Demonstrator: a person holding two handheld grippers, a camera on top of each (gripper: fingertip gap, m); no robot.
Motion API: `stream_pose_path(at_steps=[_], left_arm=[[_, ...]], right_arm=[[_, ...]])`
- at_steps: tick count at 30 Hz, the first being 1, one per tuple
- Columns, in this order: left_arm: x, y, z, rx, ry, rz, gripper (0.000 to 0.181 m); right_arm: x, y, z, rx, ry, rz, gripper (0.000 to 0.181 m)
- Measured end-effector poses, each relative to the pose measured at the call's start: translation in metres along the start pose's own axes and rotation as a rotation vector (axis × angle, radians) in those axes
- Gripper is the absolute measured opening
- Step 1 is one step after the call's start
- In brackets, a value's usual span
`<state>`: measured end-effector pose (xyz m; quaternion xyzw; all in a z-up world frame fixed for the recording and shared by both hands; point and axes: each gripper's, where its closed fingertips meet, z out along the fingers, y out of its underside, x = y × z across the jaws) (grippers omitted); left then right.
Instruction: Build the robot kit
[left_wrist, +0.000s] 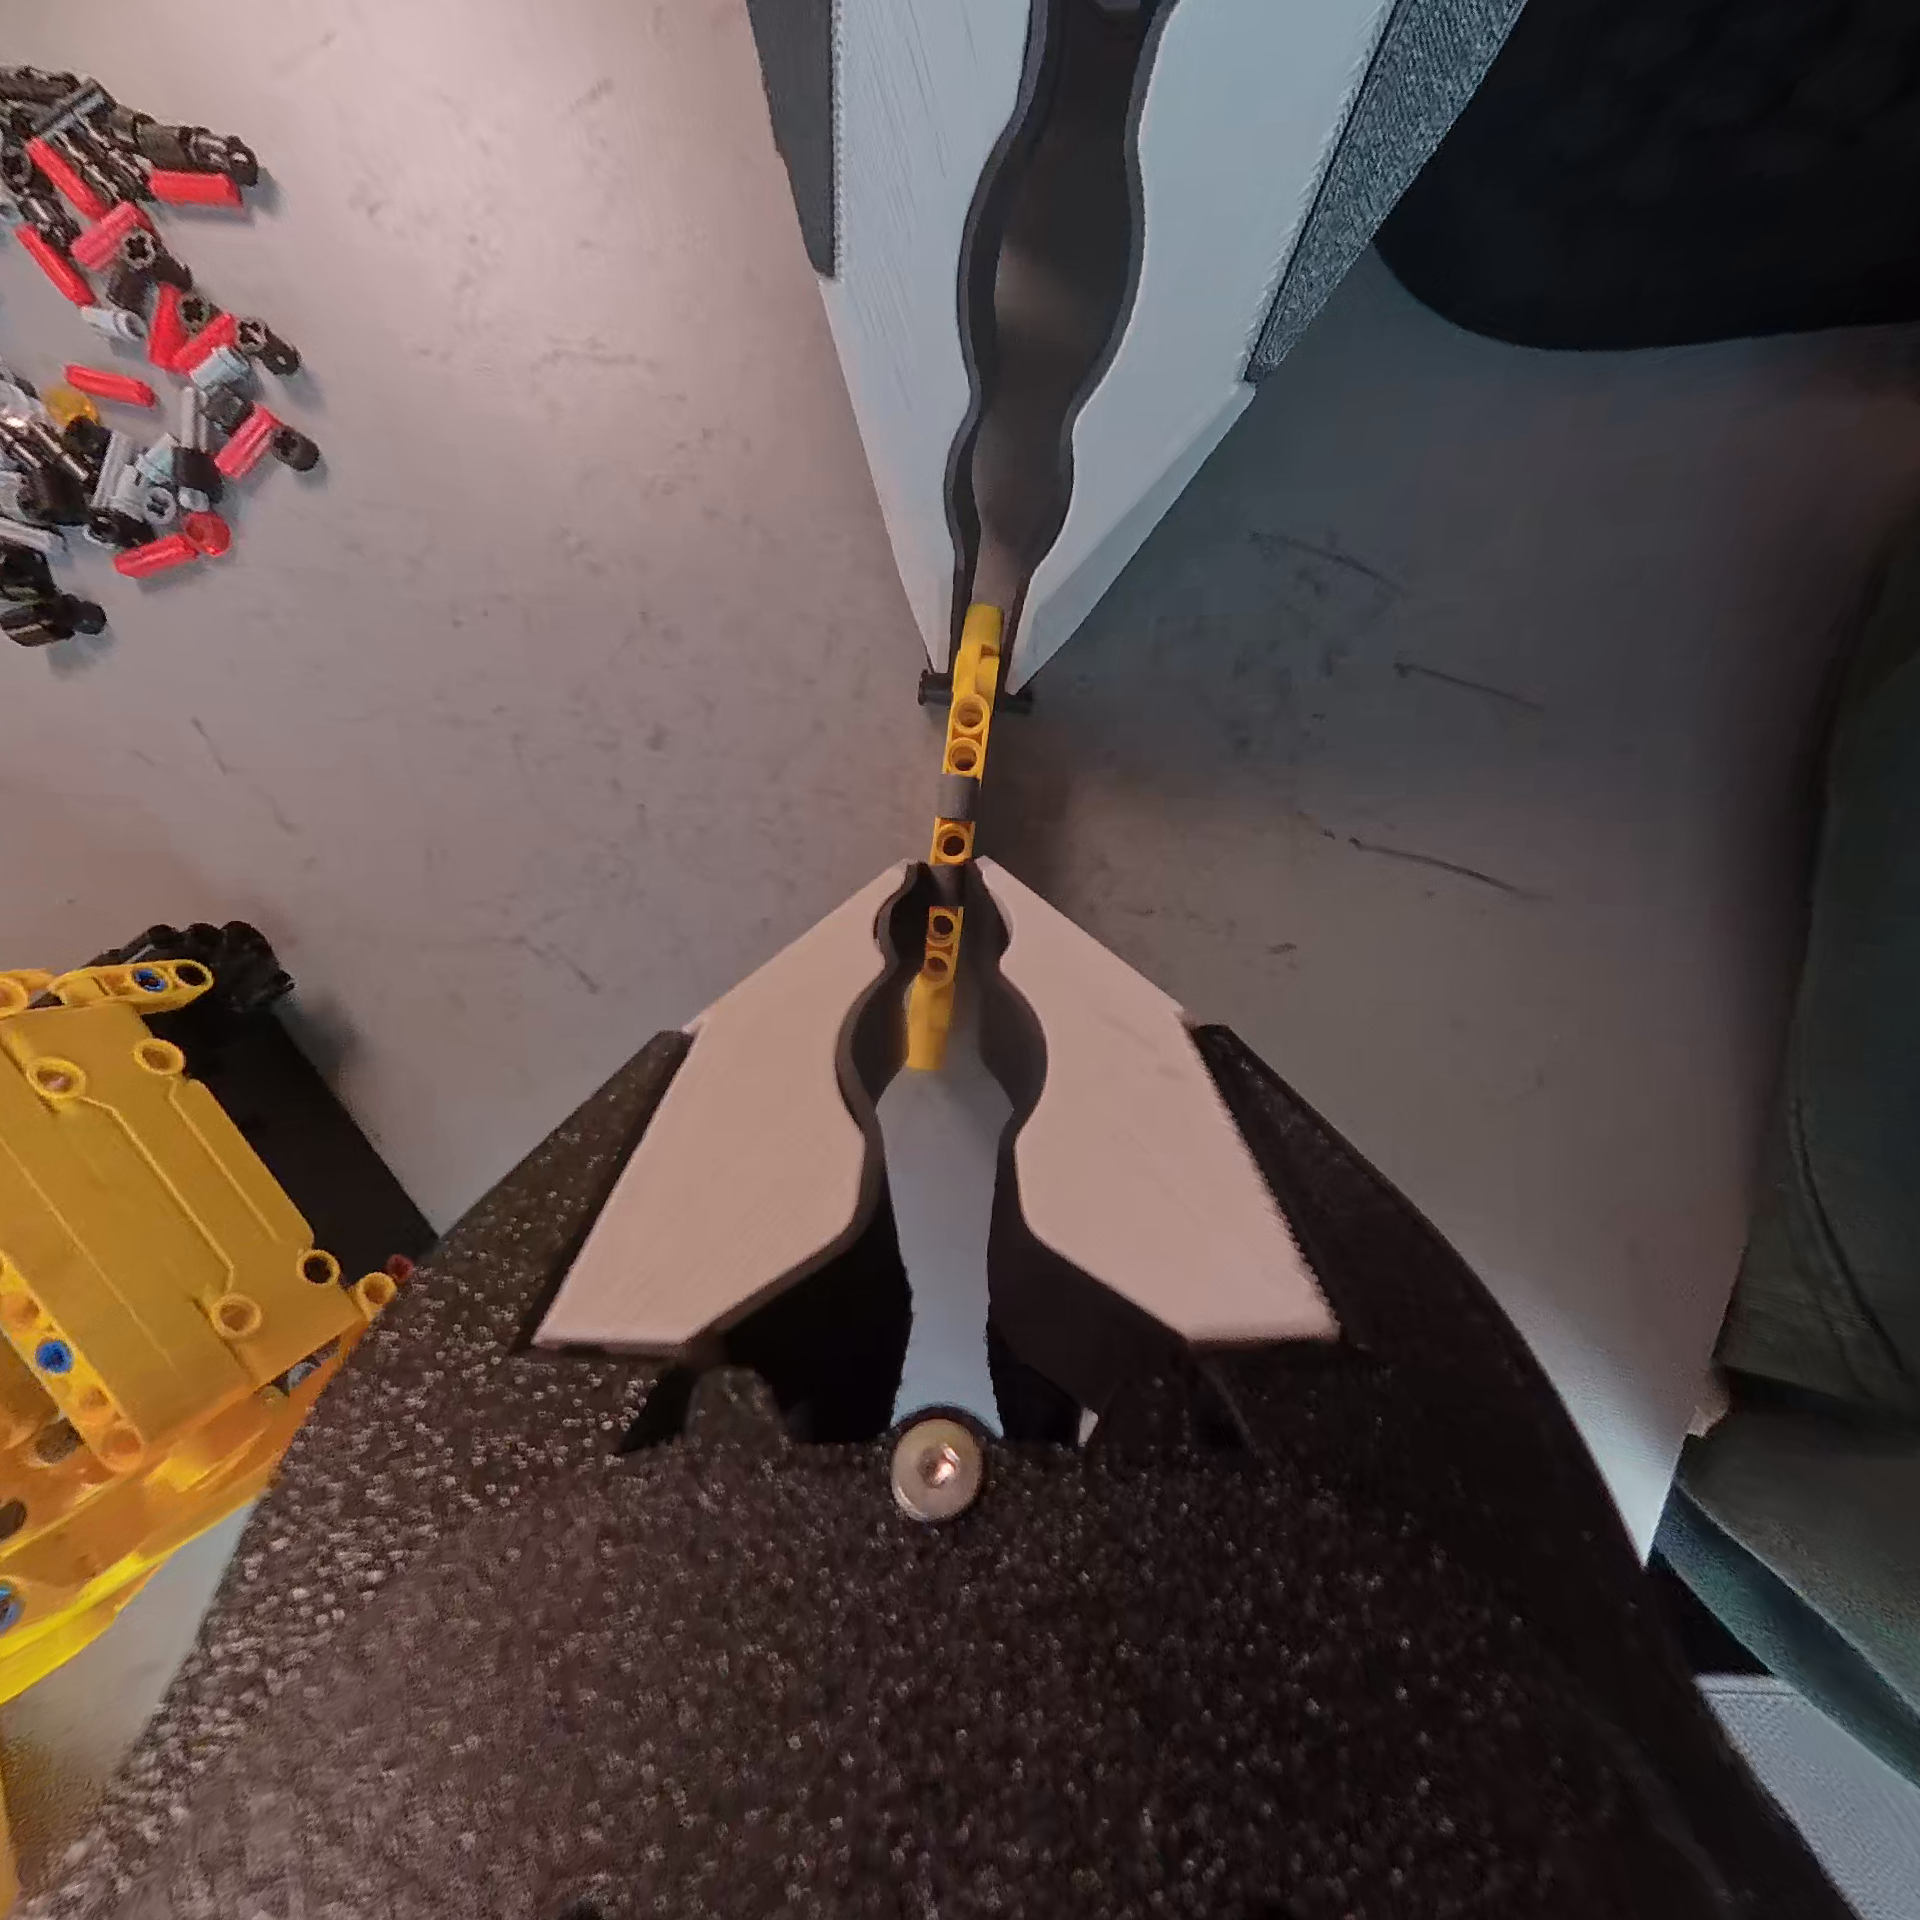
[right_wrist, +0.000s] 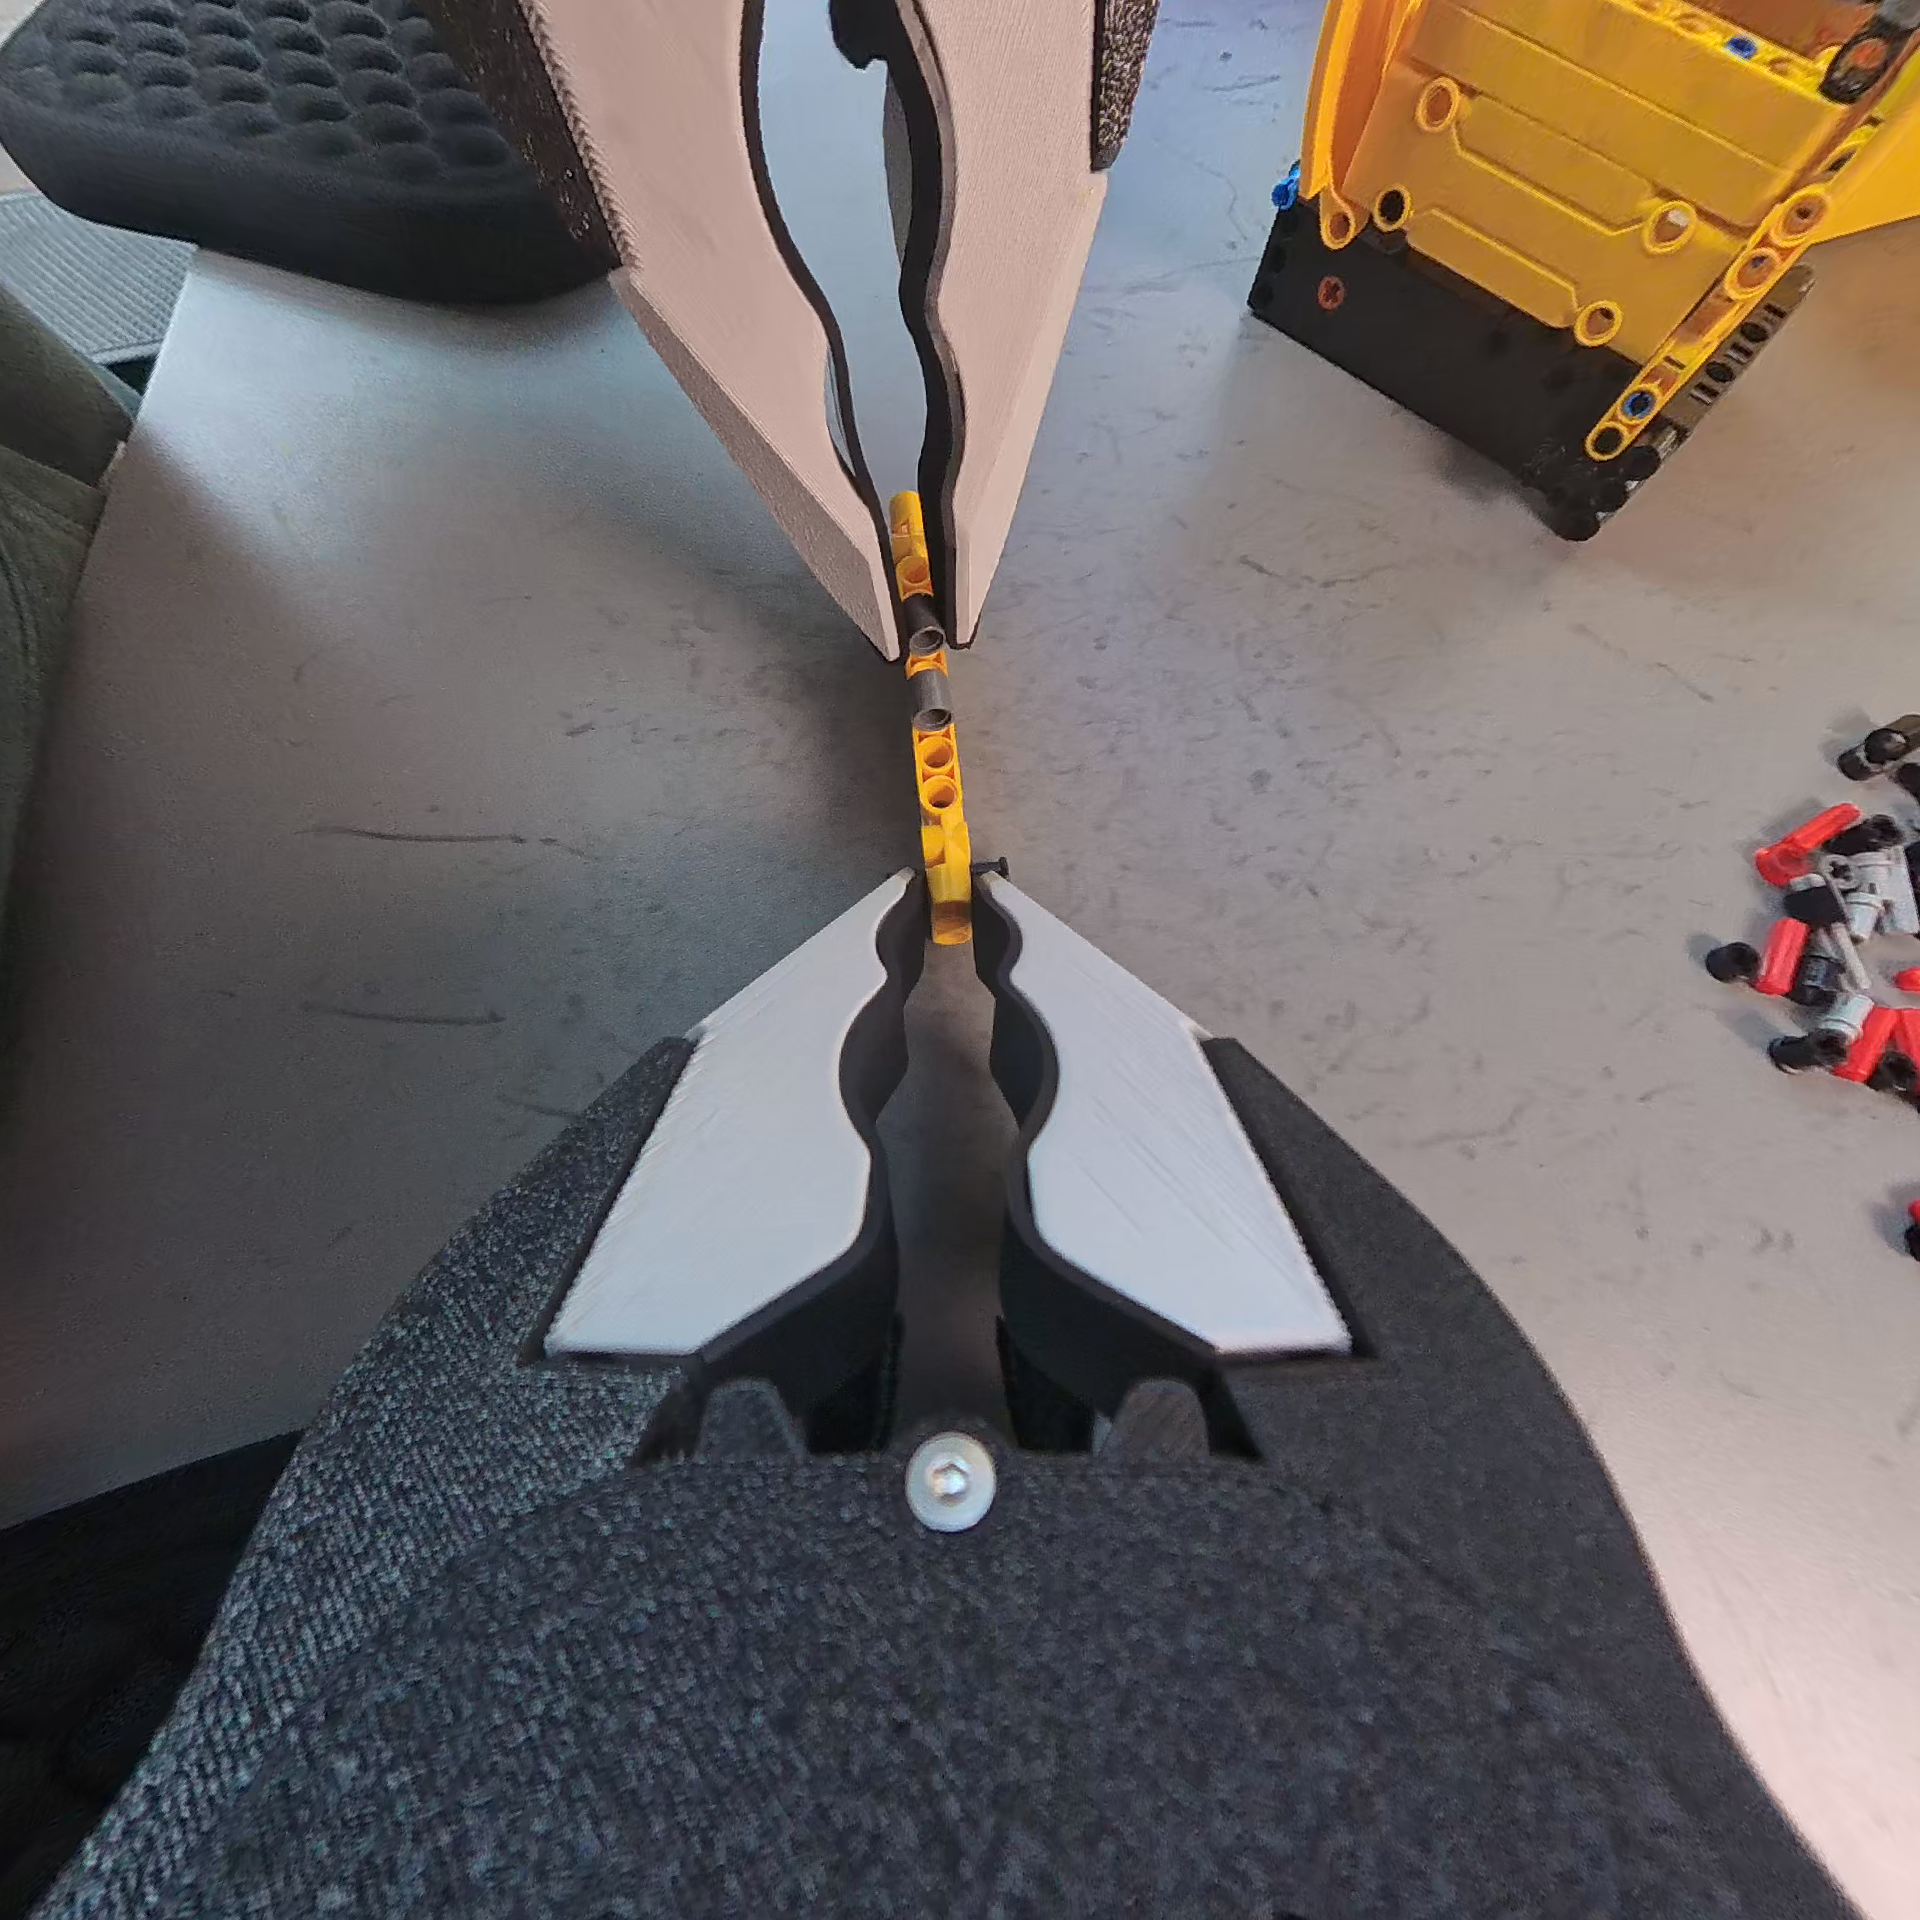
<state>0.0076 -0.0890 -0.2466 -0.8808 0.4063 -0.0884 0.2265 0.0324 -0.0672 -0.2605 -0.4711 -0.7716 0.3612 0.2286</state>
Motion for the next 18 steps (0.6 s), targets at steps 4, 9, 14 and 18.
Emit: stream_pose_path(at_steps=[4, 9, 14, 18], left_arm=[[0.0, 0.0, 0.0, -0.024, -0.034, 0.05, 0.006], [0.002, 0.003, 0.0, 0.037, 0.004, -0.002, 0.019], [0.001, 0.018, -0.004, 0.117, -0.019, -0.035, 0.028], [0.001, 0.022, 0.0, 0.184, -0.039, -0.038, 0.016]], right_arm=[[0.0, 0.0, 0.0, 0.0, 0.001, -0.002, 0.008], [-0.001, 0.002, 0.0, -0.01, 0.004, -0.015, 0.008], [-0.002, 0.002, 0.0, -0.008, -0.008, -0.005, 0.008], [-0.004, 0.001, 0.0, -0.006, -0.023, -0.018, 0.015]])
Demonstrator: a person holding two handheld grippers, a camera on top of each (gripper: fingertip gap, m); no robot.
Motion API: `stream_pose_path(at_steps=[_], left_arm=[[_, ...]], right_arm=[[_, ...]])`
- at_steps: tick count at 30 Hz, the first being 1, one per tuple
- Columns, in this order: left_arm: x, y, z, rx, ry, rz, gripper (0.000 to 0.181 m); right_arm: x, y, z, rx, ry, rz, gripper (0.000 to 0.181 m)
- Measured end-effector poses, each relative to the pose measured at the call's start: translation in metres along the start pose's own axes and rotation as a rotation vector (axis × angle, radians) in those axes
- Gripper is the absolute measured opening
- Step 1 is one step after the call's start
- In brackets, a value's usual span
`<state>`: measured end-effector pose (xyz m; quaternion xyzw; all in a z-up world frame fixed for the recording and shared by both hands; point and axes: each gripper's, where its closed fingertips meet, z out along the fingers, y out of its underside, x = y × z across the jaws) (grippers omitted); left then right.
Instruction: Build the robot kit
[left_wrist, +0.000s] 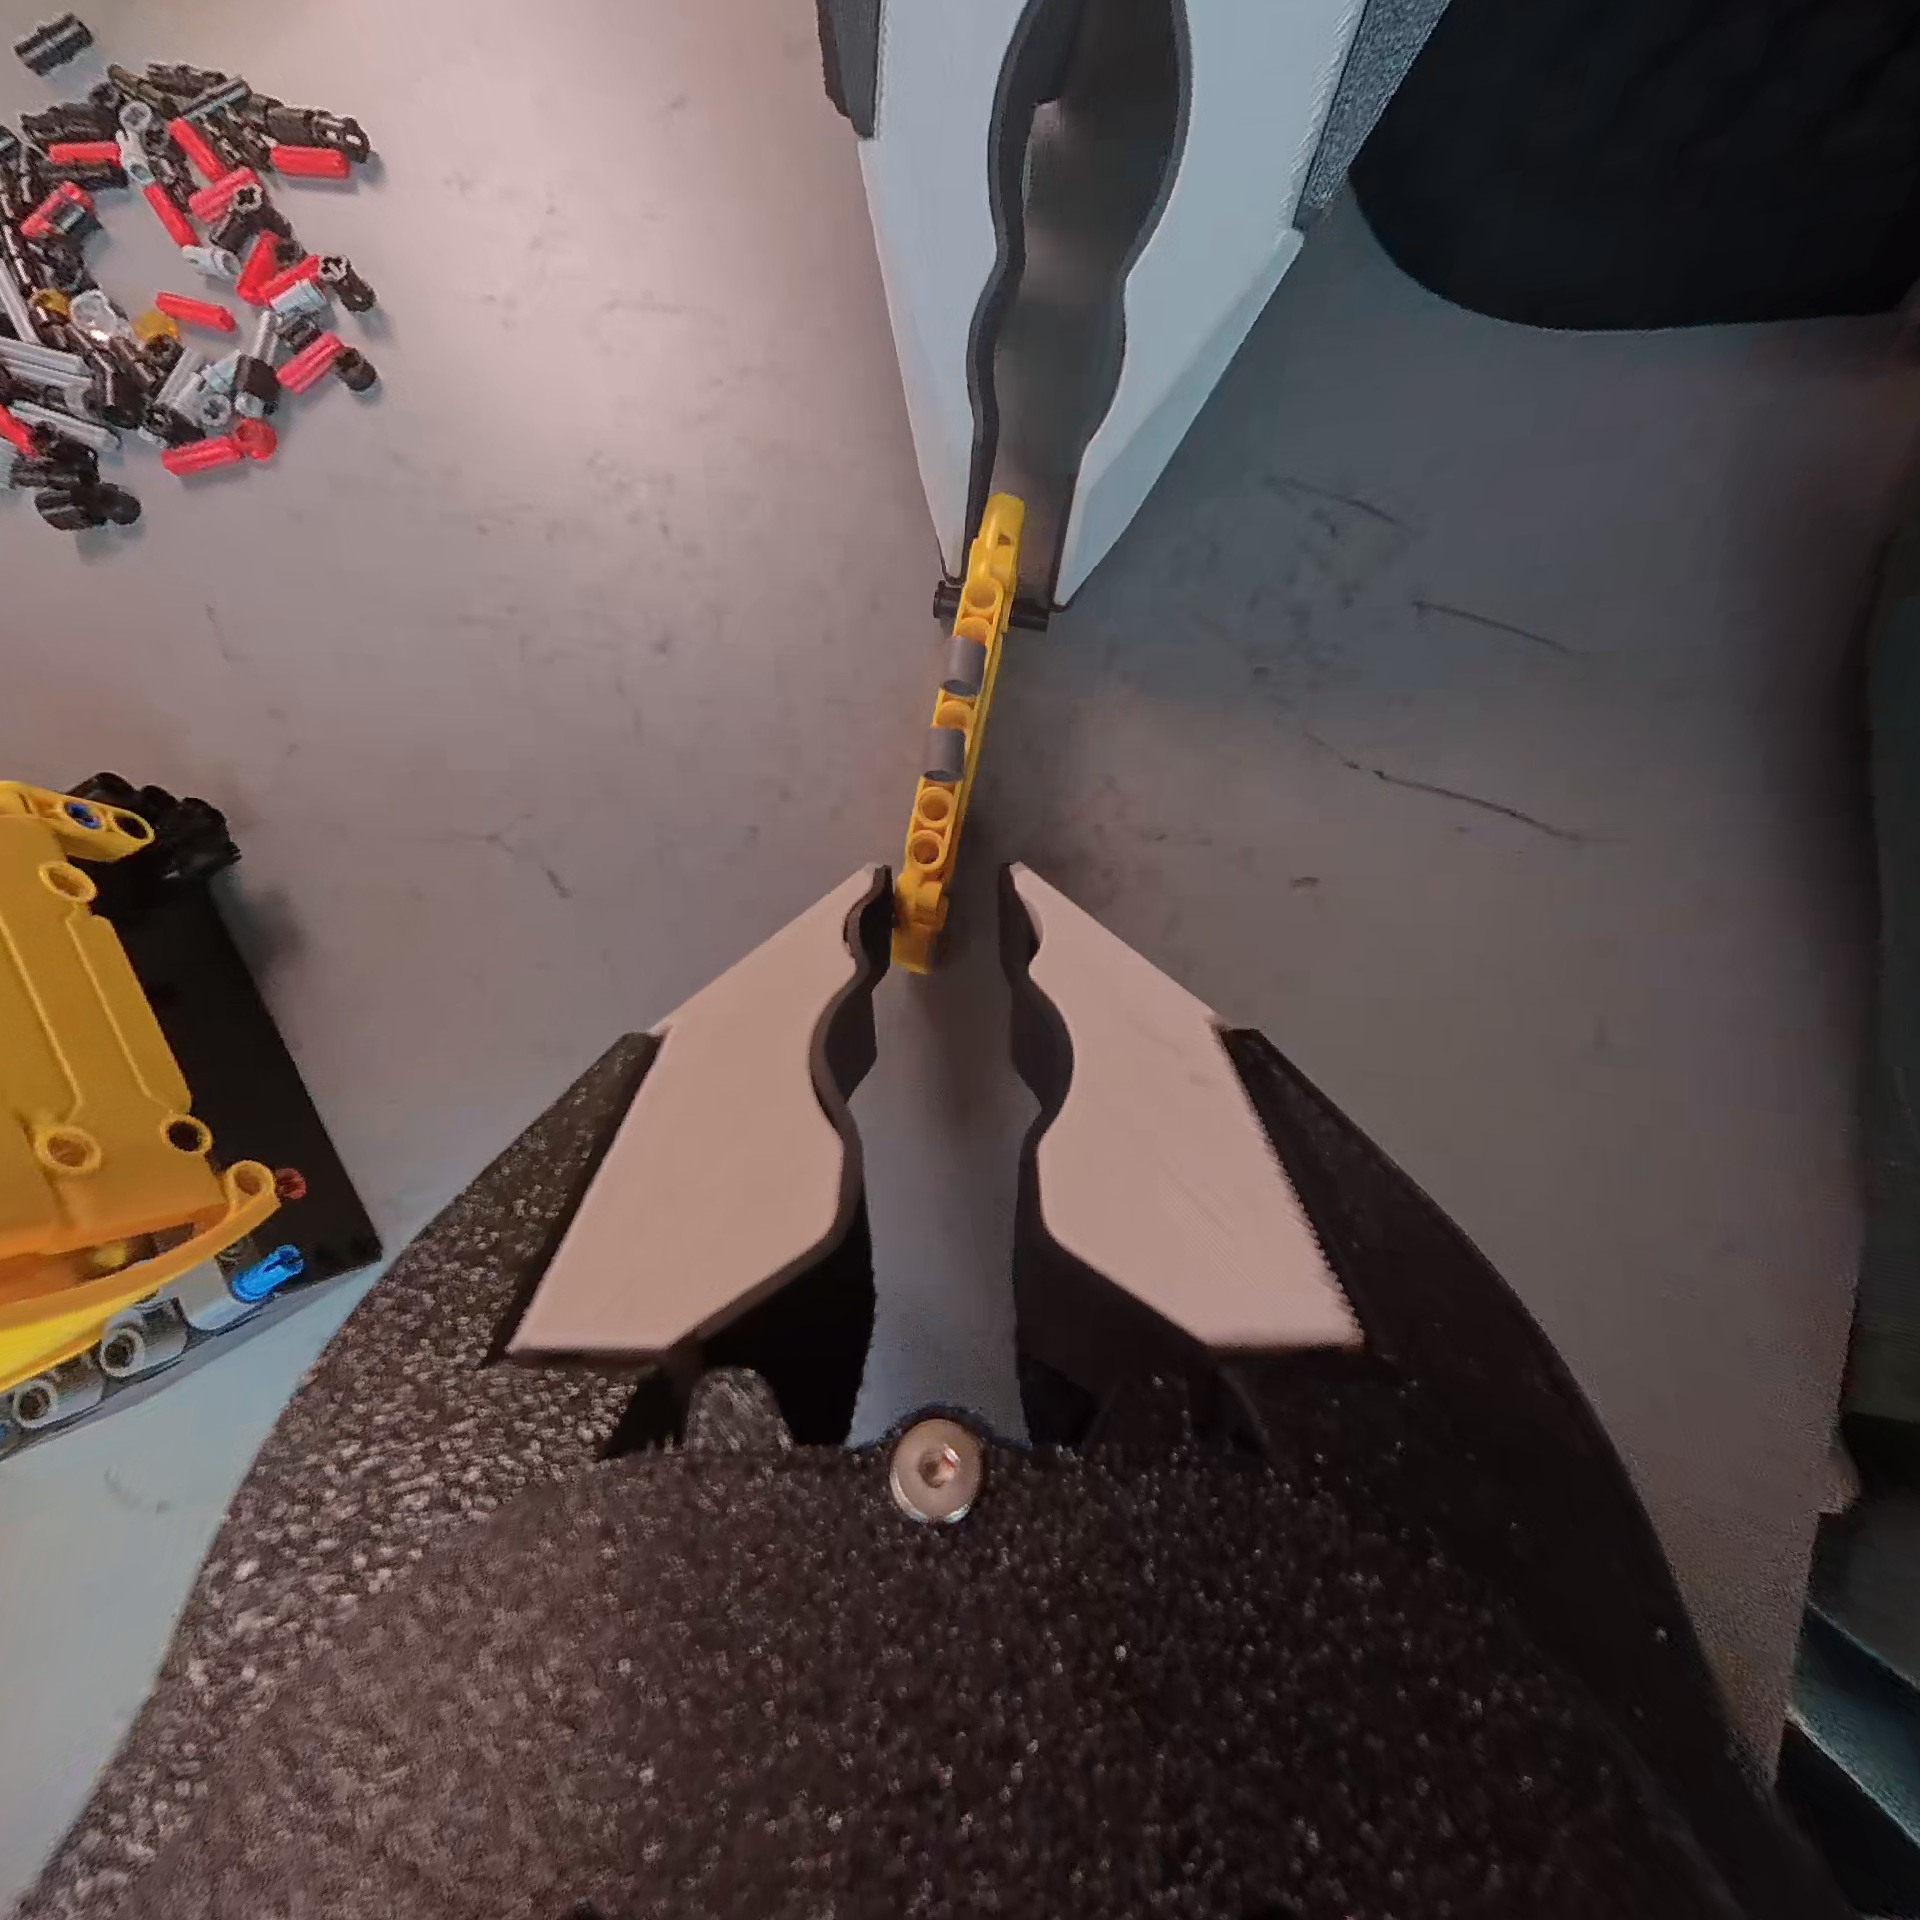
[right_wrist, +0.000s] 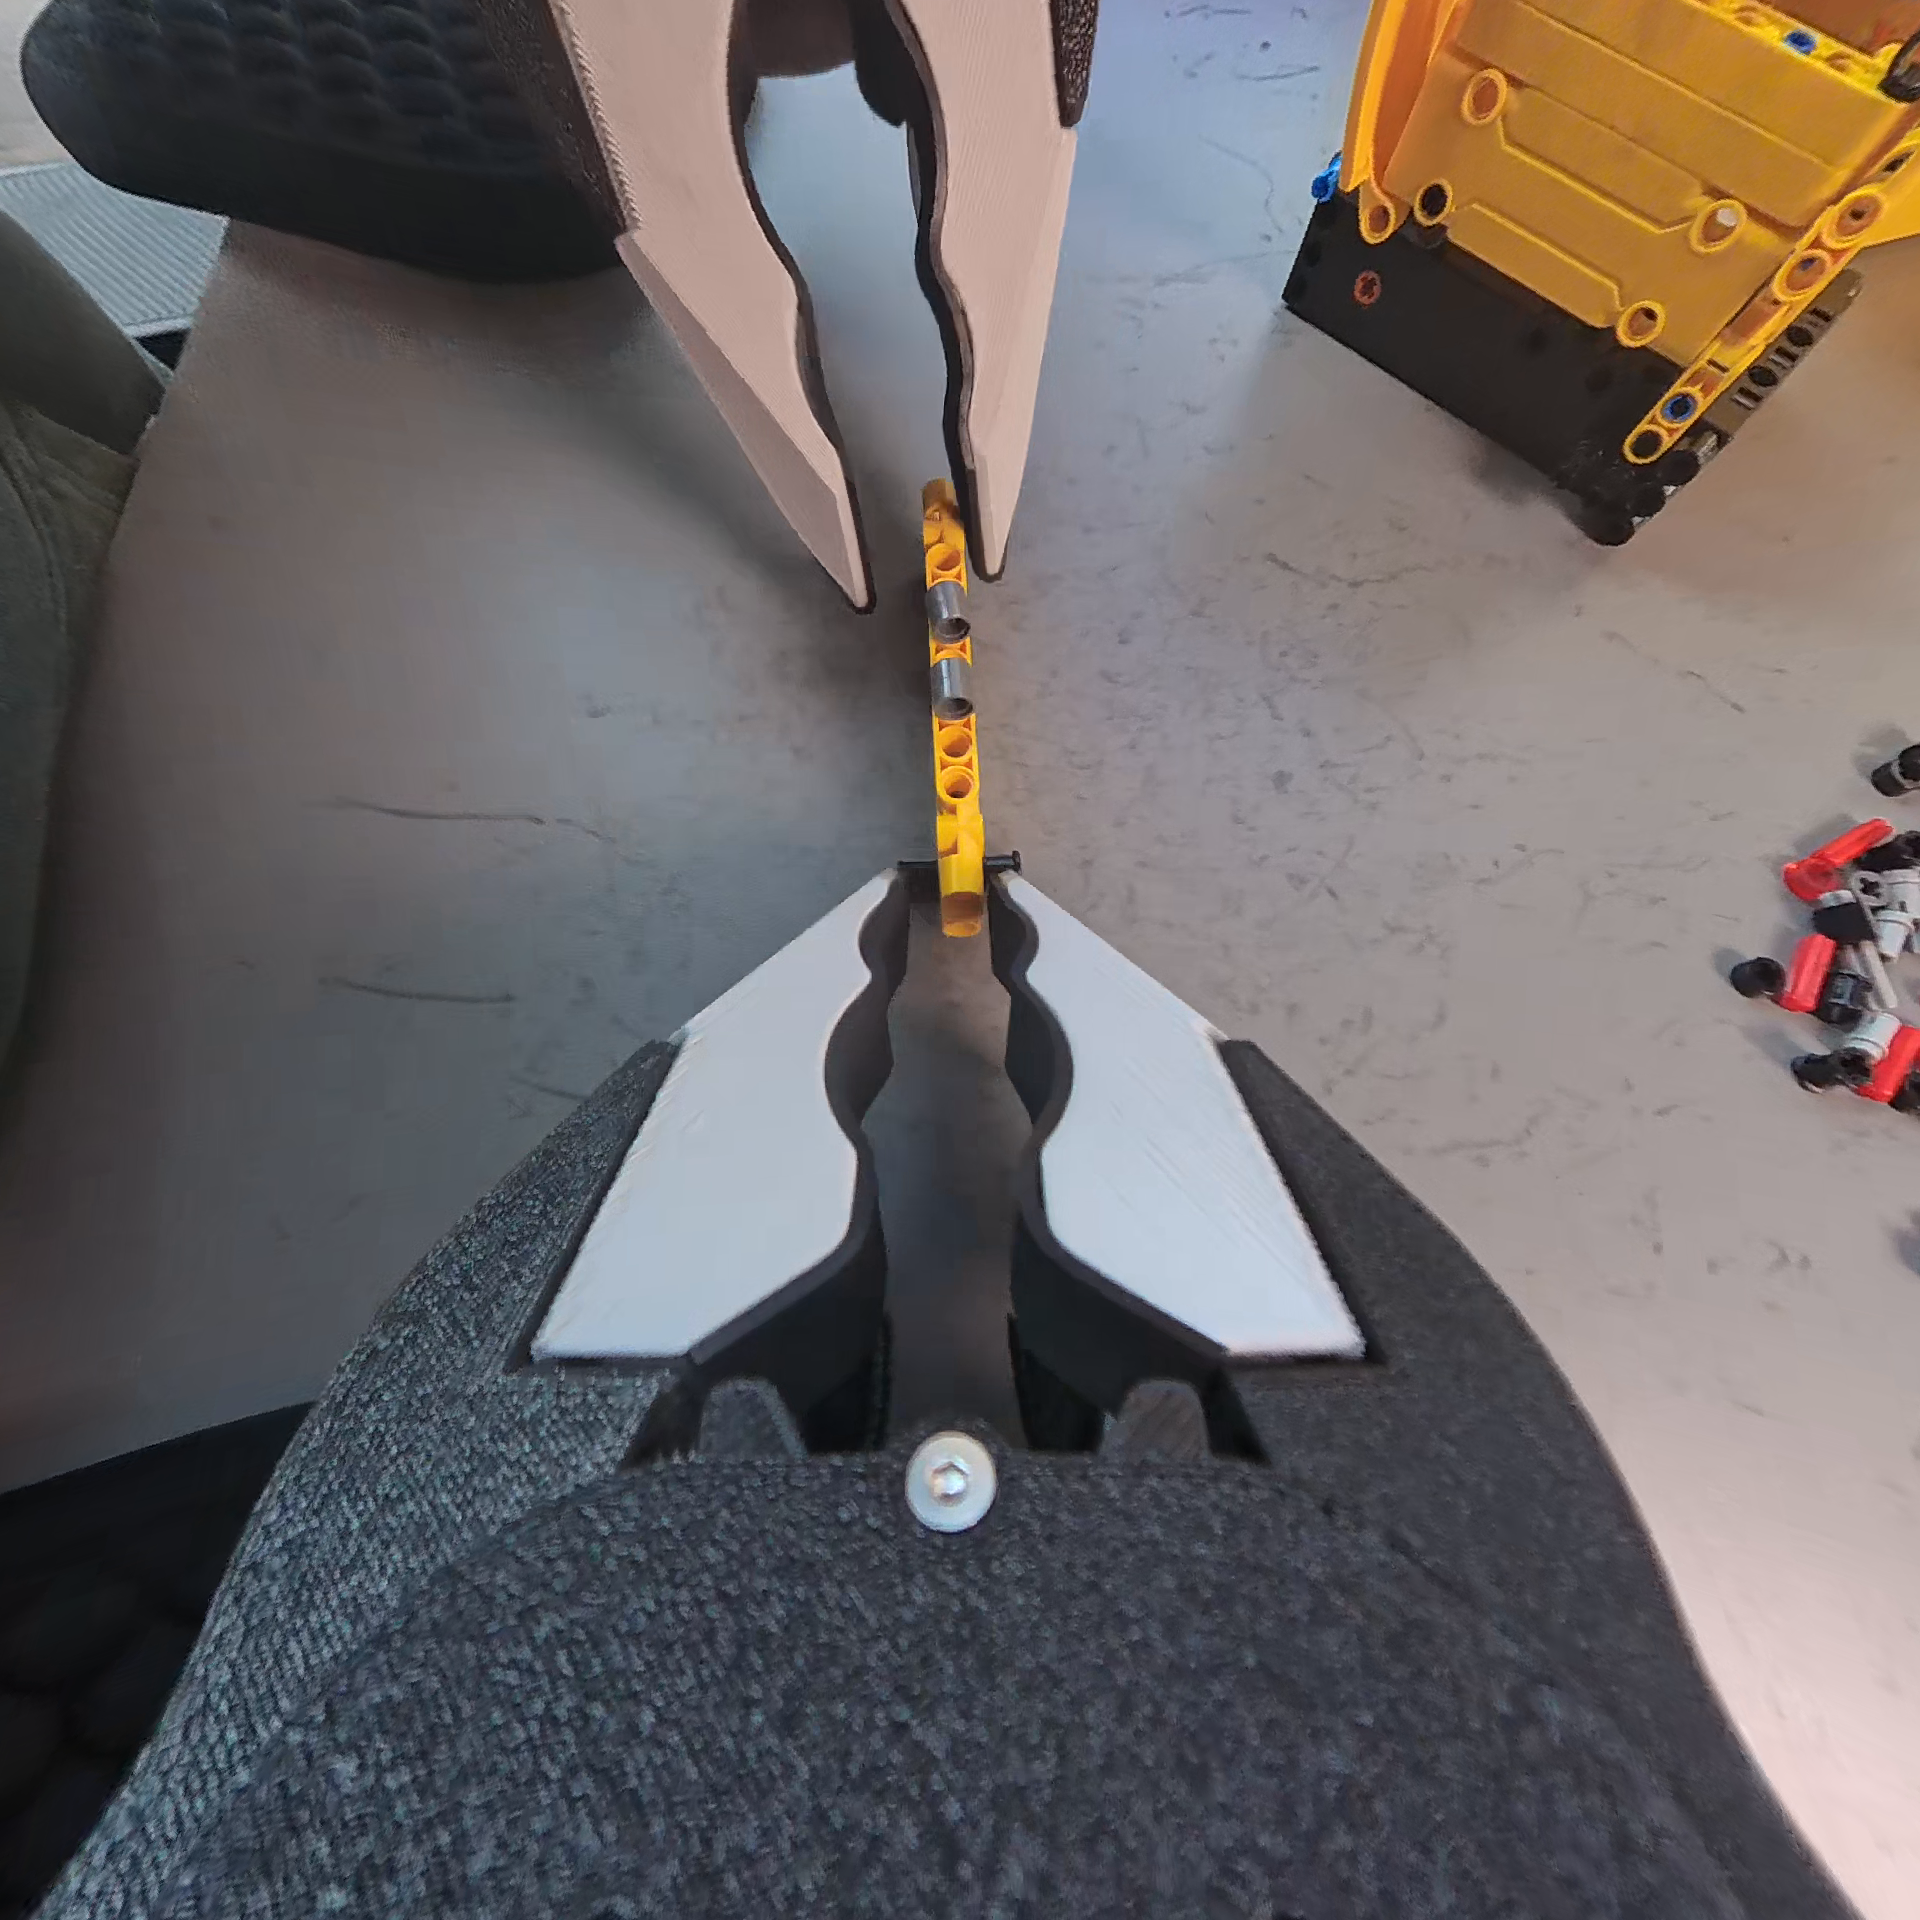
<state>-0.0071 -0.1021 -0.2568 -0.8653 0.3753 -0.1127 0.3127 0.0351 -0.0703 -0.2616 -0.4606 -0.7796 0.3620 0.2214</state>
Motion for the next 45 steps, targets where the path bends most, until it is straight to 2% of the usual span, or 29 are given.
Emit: stream_pose_path(at_steps=[2, 7, 10, 18, 24, 29, 31, 37, 39, 41, 45], left_arm=[[-0.001, 0.0, 0.003, 0.022, -0.012, 0.007, 0.008], [0.001, -0.007, 0.008, 0.095, -0.015, 0.033, 0.007], [-0.002, -0.011, 0.011, 0.123, -0.017, 0.053, 0.008], [-0.017, -0.025, 0.025, 0.185, -0.021, 0.091, 0.008], [-0.024, -0.025, 0.024, 0.193, -0.018, 0.07, 0.028], [-0.019, -0.026, 0.021, 0.208, 0.002, 0.077, 0.008], [-0.019, -0.026, 0.021, 0.206, -0.01, 0.077, 0.008], [-0.018, -0.026, 0.022, 0.205, -0.015, 0.073, 0.007], [-0.018, -0.026, 0.022, 0.205, -0.018, 0.076, 0.007], [-0.019, -0.026, 0.022, 0.203, -0.025, 0.071, 0.008], [-0.02, -0.025, 0.022, 0.201, -0.023, 0.061, 0.008]], right_arm=[[-0.002, -0.001, 0.0, 0.006, -0.012, -0.022, 0.02], [0.0, -0.02, -0.002, 0.076, -0.008, -0.042, 0.025], [0.01, -0.024, 0.0, 0.065, 0.031, -0.076, 0.025], [0.023, -0.029, 0.01, -0.026, 0.032, -0.138, 0.009], [0.02, -0.03, 0.012, -0.027, -0.031, -0.165, 0.007], [0.02, -0.03, 0.012, -0.033, -0.067, -0.195, 0.007], [0.021, -0.03, 0.012, -0.029, -0.07, -0.186, 0.008], [0.02, -0.035, 0.006, 0.033, -0.087, -0.11, 0.025], [0.023, -0.031, 0.006, 0.027, -0.069, -0.107, 0.023], [0.026, -0.032, 0.006, 0.044, -0.048, -0.113, 0.01], [0.027, -0.033, 0.005, 0.046, -0.033, -0.124, 0.009]])
